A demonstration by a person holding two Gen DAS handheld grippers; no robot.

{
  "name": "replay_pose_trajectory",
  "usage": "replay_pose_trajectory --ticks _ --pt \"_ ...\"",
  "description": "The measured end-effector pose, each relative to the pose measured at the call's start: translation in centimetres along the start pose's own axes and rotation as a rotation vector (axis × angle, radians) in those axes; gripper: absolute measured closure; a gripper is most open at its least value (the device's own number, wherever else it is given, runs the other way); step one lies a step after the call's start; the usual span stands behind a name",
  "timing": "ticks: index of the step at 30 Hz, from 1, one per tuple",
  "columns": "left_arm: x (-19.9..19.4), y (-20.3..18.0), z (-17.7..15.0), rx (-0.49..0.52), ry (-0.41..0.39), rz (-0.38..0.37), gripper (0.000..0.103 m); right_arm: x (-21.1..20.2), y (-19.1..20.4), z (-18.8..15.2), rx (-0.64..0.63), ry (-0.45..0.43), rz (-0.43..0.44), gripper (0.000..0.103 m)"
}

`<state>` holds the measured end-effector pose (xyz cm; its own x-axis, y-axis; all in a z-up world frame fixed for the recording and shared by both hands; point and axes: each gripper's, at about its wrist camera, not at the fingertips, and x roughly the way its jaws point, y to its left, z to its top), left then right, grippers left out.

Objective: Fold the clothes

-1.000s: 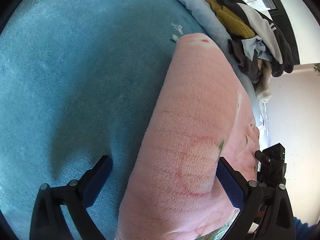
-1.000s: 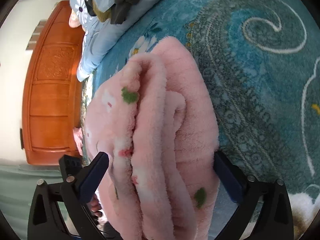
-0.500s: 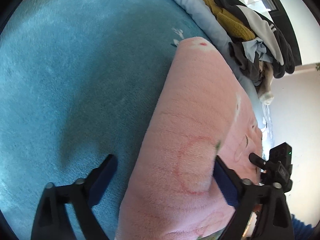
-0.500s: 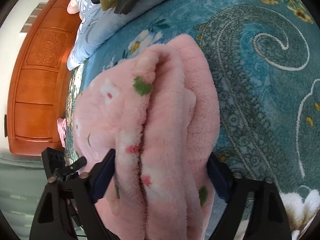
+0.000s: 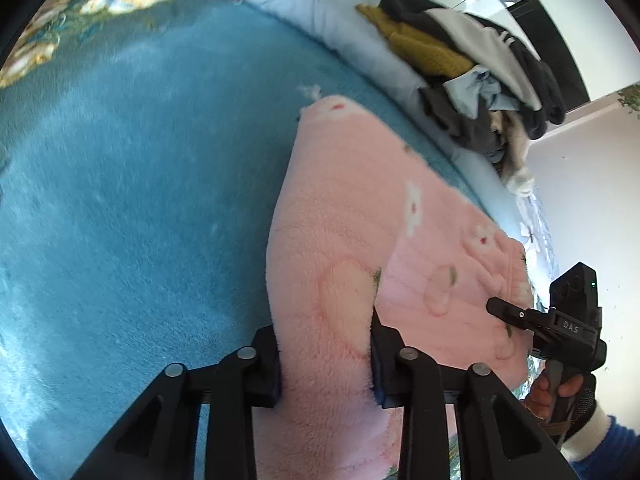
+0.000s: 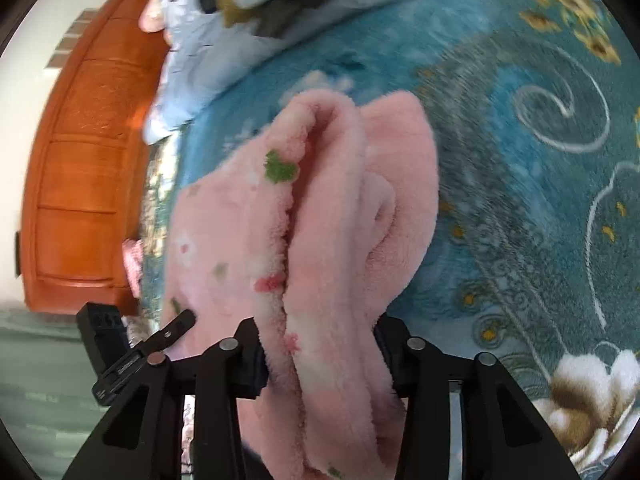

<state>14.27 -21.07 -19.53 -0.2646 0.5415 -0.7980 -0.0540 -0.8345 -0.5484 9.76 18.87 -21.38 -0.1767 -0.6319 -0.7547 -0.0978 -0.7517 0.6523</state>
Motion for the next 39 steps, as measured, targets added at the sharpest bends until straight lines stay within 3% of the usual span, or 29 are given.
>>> replay_pose_trajectory --ticks 4,9,17,23,27,33,39 --pt "-2.6 -0.5 1.7 0.067 -0.041 0.014 0.071 -0.8 3.3 0.4 -0.071 -0.001 0.027 0.061" --pt "-7.4 3.8 5.4 0.080 -0.093 0.064 0.071 2.0 8.8 1.6 -0.130 0.006 0.115 0.061" --pt "-14.4 14.1 12.3 0.064 -0.128 0.287 0.070 14.2 20.6 1.9 -0.228 0.083 0.267 0.061" --pt "-18.3 21.2 15.8 0.035 -0.144 0.418 0.070 22.6 27.2 1.9 -0.237 0.121 0.326 0.061" --pt "-18.9 23.9 18.5 0.062 -0.153 0.480 0.070 26.5 29.3 2.3 -0.206 0.129 0.333 0.061" --pt "-19.3 26.7 21.8 0.075 -0.167 0.515 0.070 30.5 31.9 2.8 -0.191 0.137 0.334 0.061" --pt "-18.2 28.9 23.3 0.111 -0.132 0.524 0.070 31.7 30.4 3.5 -0.124 0.114 0.317 0.061"
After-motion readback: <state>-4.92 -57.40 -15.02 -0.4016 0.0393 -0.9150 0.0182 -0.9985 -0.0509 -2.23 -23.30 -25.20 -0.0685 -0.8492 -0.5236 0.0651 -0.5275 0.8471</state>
